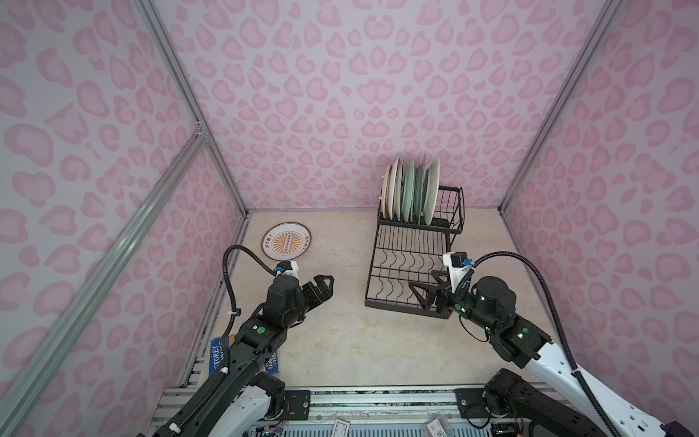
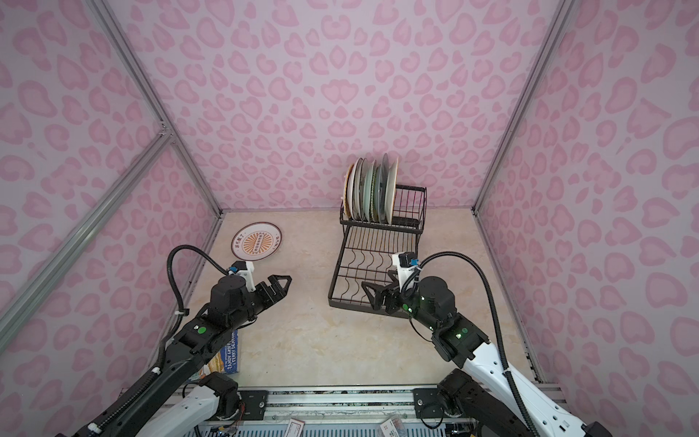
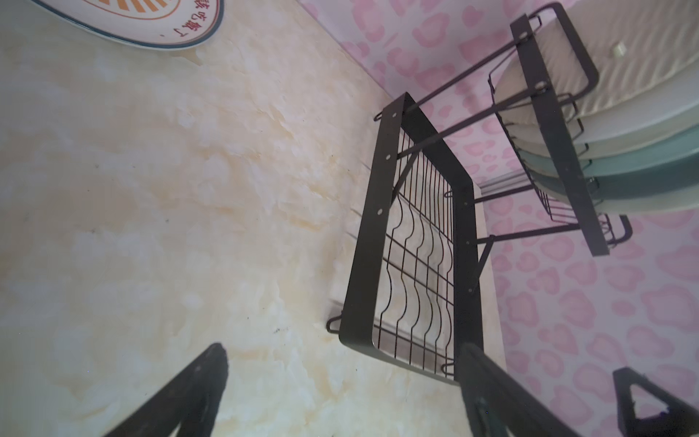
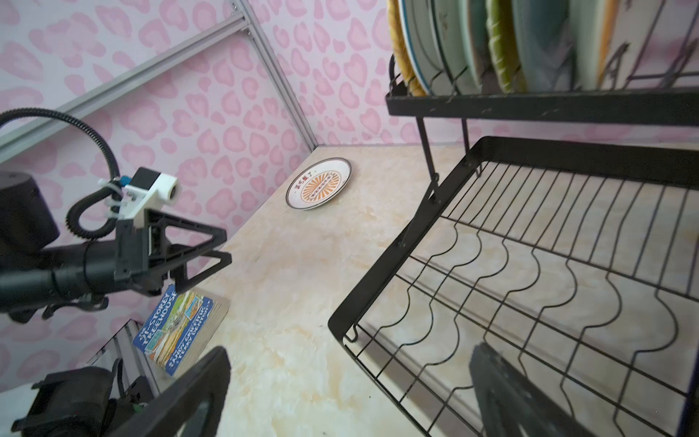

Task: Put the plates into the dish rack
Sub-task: 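Move the left gripper to the sunburst plate while the right gripper lowers beside the rack, then grasp the sunburst plate's rim with the left gripper and tilt it upright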

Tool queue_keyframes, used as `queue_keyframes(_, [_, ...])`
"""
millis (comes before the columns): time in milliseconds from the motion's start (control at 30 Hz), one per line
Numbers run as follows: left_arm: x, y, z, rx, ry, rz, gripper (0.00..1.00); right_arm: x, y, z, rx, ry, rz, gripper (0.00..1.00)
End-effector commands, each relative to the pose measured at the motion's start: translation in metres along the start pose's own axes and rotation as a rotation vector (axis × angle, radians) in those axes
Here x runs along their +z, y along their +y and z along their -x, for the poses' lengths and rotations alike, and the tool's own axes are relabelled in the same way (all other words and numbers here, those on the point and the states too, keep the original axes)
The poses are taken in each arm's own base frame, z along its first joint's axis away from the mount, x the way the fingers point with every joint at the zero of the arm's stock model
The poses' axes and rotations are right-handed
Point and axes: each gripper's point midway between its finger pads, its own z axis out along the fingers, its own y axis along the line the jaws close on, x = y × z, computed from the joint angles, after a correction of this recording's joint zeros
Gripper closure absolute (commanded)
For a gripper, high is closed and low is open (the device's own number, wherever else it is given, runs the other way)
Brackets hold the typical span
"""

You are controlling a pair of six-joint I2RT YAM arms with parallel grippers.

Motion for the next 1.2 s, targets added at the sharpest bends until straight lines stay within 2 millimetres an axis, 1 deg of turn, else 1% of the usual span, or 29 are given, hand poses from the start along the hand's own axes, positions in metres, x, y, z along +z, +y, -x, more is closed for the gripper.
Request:
queue_keyframes(0, [0.009, -0.008, 0.025, -0.108, -0.026, -0.068, 0.03, 0.01, 0.019, 0.005, -0.062, -0.057, 0.089, 0.02])
queue_keyframes(133, [0.025, 0.032, 0.055, -0.25, -0.075, -0.002, 0.01, 0.023, 0.023, -0.012, -0.086, -0.025, 0.111, 0.02])
queue_keyframes(167, [0.028, 0.043, 0.064, -0.279, -0.092, 0.014, 0.0, 0.024, 0.023, -0.015, -0.085, -0.019, 0.117, 0.02])
queue_keyframes(300, [0.036, 0.085, 0.094, -0.367, -0.166, 0.102, 0.02, 0.027, 0.023, -0.027, -0.077, -0.02, 0.132, 0.02])
queue_keyframes(400, [0.046, 0.112, 0.113, -0.436, -0.199, 0.143, 0.07, 0.027, 0.02, -0.032, -0.076, -0.025, 0.129, 0.02])
queue_keyframes(433, [0.05, 0.118, 0.118, -0.451, -0.204, 0.153, 0.08, 0.027, 0.019, -0.033, -0.075, -0.027, 0.127, 0.02])
queue_keyframes(500, [0.06, 0.133, 0.131, -0.478, -0.207, 0.188, 0.11, 0.027, 0.018, -0.037, -0.072, -0.027, 0.127, 0.02])
queue_keyframes(567, [0.07, 0.148, 0.14, -0.501, -0.206, 0.222, 0.15, 0.027, 0.018, -0.039, -0.073, -0.03, 0.132, 0.02])
queue_keyframes(667, [0.086, 0.172, 0.148, -0.544, -0.192, 0.254, 0.19, 0.026, 0.021, -0.039, -0.075, -0.043, 0.154, 0.02])
queue_keyframes(733, [0.1, 0.186, 0.149, -0.565, -0.166, 0.269, 0.22, 0.025, 0.025, -0.04, -0.077, -0.053, 0.182, 0.02])
queue_keyframes(800, [0.11, 0.199, 0.146, -0.59, -0.146, 0.28, 0.23, 0.023, 0.031, -0.039, -0.085, -0.062, 0.213, 0.02])
queue_keyframes(933, [0.129, 0.211, 0.152, -0.587, -0.132, 0.263, 0.24, 0.022, 0.04, -0.043, -0.118, -0.067, 0.238, 0.02])
queue_keyframes(1033, [0.14, 0.217, 0.152, -0.593, -0.112, 0.254, 0.25, 0.025, 0.041, -0.047, -0.129, -0.049, 0.241, 0.02])
queue_keyframes(1167, [0.15, 0.222, 0.156, -0.602, -0.102, 0.255, 0.26, 0.029, 0.041, -0.052, -0.136, -0.029, 0.238, 0.02])
